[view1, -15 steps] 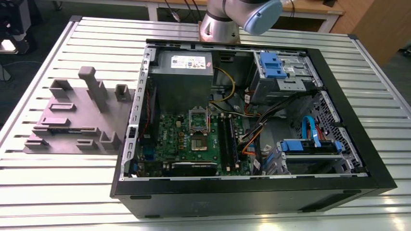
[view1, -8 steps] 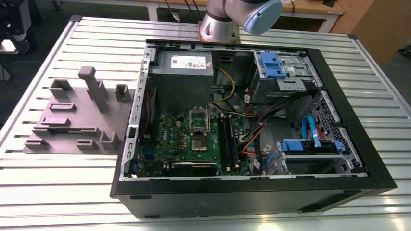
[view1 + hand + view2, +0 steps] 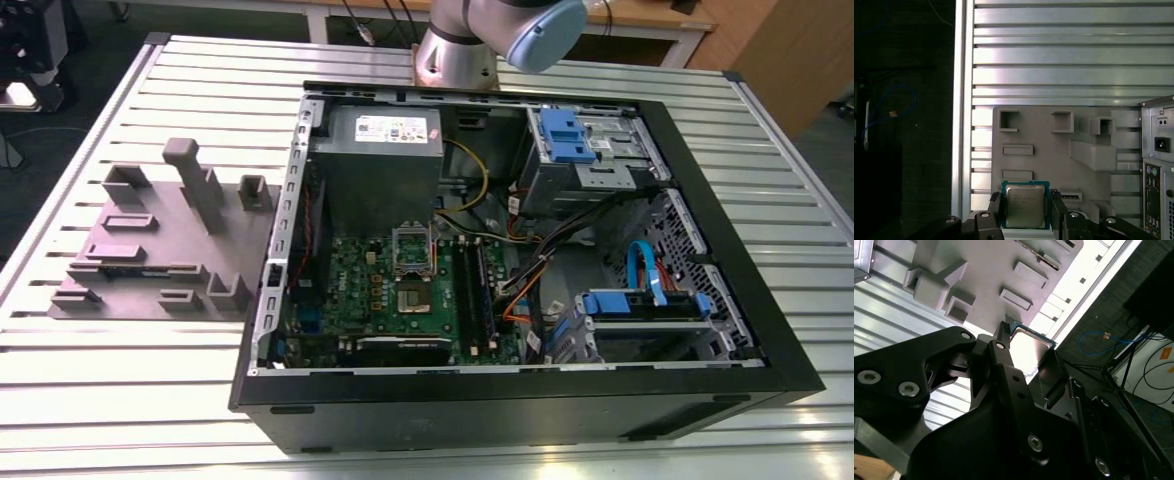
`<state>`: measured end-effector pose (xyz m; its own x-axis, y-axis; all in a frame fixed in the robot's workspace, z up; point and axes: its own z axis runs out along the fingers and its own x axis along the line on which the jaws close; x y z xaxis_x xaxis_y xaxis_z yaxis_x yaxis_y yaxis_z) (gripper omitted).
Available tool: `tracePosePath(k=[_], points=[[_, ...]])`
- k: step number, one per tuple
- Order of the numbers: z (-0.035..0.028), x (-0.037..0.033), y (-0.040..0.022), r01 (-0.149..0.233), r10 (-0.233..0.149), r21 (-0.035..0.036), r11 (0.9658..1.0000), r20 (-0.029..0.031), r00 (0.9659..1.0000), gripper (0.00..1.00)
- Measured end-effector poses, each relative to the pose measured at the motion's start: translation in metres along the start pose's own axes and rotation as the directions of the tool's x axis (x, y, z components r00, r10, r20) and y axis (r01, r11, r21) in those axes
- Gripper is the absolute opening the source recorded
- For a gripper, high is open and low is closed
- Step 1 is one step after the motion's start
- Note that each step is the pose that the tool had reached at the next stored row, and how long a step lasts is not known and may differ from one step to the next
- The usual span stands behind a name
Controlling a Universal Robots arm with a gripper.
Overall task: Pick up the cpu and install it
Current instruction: 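Pick up the cpu and move it towards the insertion slot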
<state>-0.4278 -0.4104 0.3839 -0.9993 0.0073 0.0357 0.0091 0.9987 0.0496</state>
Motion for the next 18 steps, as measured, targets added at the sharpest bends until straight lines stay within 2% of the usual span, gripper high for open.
tracePosePath(k=[18], points=[[-0.0003, -0.0098, 0.0001, 0.0, 0.0, 0.0, 1.0, 0.0, 1.0, 0.47]])
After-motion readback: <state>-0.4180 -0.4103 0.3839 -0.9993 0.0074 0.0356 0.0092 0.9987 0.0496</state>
